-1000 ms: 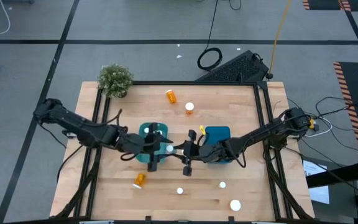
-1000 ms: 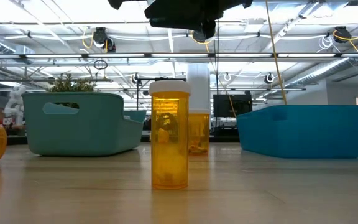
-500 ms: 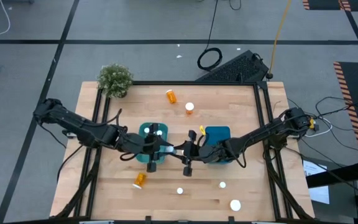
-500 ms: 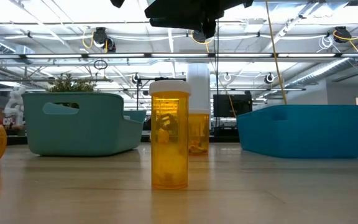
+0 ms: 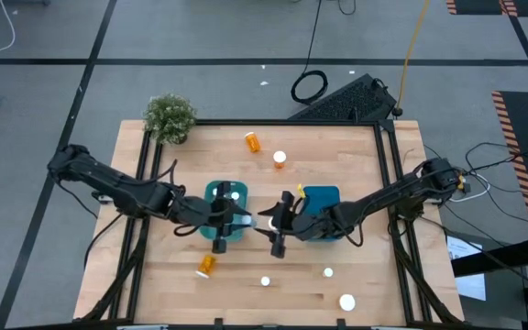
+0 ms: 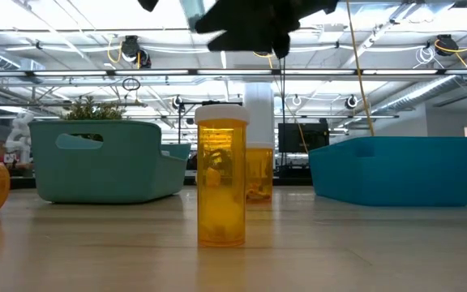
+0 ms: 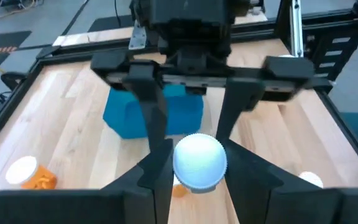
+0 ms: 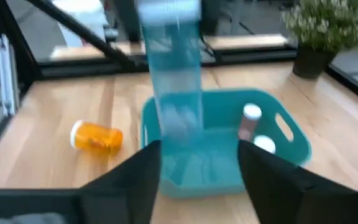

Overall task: Pick and place medicine bottles into bin by pill shape (circle, oval)
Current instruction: Put the small blue pill bottle into the green bin

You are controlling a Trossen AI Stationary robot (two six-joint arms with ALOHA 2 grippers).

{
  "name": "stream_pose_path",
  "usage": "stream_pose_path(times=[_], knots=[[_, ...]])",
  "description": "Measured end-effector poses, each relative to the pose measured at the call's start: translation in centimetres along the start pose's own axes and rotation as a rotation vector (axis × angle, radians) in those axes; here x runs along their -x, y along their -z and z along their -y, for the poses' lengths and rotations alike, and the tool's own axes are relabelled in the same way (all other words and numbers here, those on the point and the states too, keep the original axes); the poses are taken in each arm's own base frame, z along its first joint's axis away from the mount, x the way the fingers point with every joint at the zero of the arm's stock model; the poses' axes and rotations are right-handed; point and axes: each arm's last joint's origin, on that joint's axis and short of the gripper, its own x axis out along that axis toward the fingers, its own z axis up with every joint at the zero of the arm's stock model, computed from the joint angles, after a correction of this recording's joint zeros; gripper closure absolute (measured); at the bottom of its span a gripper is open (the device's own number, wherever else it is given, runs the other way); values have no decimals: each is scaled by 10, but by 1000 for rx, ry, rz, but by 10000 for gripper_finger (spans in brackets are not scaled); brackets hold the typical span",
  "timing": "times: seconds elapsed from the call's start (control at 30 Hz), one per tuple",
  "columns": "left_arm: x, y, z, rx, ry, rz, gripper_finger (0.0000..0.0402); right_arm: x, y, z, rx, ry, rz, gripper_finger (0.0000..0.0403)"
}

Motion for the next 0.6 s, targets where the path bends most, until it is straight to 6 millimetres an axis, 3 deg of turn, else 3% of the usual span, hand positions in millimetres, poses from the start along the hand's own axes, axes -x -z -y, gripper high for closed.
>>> stream_pose_path(times=[0.23,0.47,0.6], knots=[[9,9,-3,36,-21,-106,271,20,-11,4,8,0,-34,114],[7,41,-9,86,-131,-288,271,47,-22,2,28,-31,-43,116],[2,69,-10,144,-171,-354,271,50,-21,-2,42,-42,-43,123]])
